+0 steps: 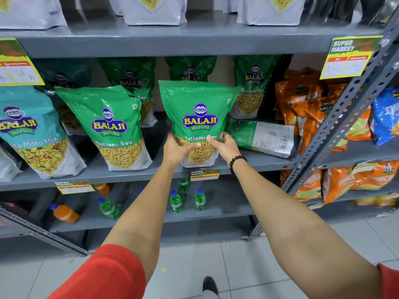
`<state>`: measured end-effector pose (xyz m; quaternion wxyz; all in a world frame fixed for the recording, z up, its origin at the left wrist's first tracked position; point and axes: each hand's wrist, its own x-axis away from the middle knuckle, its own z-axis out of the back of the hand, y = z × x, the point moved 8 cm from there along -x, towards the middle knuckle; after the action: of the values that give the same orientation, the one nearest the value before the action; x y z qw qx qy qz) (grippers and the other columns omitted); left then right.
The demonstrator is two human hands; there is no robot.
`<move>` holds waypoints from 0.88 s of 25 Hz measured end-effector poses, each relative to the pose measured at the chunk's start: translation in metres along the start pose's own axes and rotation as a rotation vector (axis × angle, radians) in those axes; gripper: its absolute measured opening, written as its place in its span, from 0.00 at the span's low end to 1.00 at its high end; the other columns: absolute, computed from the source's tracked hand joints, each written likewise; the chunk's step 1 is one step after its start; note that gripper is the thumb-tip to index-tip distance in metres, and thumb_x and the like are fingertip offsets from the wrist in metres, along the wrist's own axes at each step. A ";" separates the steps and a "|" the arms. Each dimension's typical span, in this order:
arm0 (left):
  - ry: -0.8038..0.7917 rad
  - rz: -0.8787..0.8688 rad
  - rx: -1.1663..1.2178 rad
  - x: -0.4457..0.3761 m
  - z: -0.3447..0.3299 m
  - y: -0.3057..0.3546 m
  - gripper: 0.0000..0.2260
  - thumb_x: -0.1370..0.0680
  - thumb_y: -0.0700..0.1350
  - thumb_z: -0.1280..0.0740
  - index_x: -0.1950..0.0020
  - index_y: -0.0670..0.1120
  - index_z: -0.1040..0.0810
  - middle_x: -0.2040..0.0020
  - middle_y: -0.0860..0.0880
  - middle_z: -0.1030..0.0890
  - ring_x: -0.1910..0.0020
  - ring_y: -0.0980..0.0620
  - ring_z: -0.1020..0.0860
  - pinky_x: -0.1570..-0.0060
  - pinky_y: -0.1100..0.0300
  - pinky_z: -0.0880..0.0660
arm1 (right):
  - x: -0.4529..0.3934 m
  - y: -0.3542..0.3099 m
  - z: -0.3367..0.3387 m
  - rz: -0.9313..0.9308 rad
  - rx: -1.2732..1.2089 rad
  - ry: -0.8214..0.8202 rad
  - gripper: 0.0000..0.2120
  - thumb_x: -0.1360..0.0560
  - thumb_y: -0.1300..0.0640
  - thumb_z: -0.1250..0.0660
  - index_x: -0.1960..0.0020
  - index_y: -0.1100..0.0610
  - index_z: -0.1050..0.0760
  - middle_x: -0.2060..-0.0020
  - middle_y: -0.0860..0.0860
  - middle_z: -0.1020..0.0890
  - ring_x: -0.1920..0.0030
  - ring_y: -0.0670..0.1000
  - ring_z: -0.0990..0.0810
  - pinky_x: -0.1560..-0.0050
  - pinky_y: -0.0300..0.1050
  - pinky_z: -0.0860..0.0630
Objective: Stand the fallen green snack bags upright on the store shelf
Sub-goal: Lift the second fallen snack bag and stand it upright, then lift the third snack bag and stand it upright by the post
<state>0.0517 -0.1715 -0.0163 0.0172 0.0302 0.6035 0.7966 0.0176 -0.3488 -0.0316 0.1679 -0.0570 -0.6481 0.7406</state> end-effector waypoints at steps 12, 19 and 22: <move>0.321 -0.205 0.053 0.073 -0.042 0.034 0.18 0.29 0.51 0.28 0.46 0.45 0.29 0.48 0.48 0.26 0.50 0.50 0.26 0.49 0.54 0.29 | 0.010 -0.009 0.086 0.000 0.106 0.237 0.38 0.27 0.51 0.30 0.25 0.62 0.44 0.25 0.58 0.37 0.25 0.56 0.37 0.25 0.52 0.39; -0.144 0.037 -0.023 0.030 -0.189 0.023 0.35 0.30 0.55 0.28 0.30 0.39 0.34 0.32 0.43 0.28 0.32 0.44 0.29 0.34 0.51 0.31 | -0.027 -0.007 0.162 -0.029 0.331 0.278 0.33 0.24 0.51 0.34 0.25 0.61 0.41 0.26 0.58 0.34 0.27 0.58 0.35 0.28 0.50 0.36; -0.043 0.245 -0.042 0.003 -0.218 0.016 0.43 0.30 0.59 0.29 0.26 0.36 0.43 0.26 0.37 0.37 0.28 0.40 0.36 0.30 0.50 0.35 | -0.054 -0.005 0.187 -0.007 0.519 0.212 0.30 0.23 0.52 0.36 0.25 0.60 0.41 0.28 0.60 0.32 0.29 0.59 0.32 0.31 0.51 0.32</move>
<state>0.0341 -0.3853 -0.0597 -0.0668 0.1205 0.5781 0.8043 0.0125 -0.5416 -0.0053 0.2464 -0.0871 -0.4155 0.8712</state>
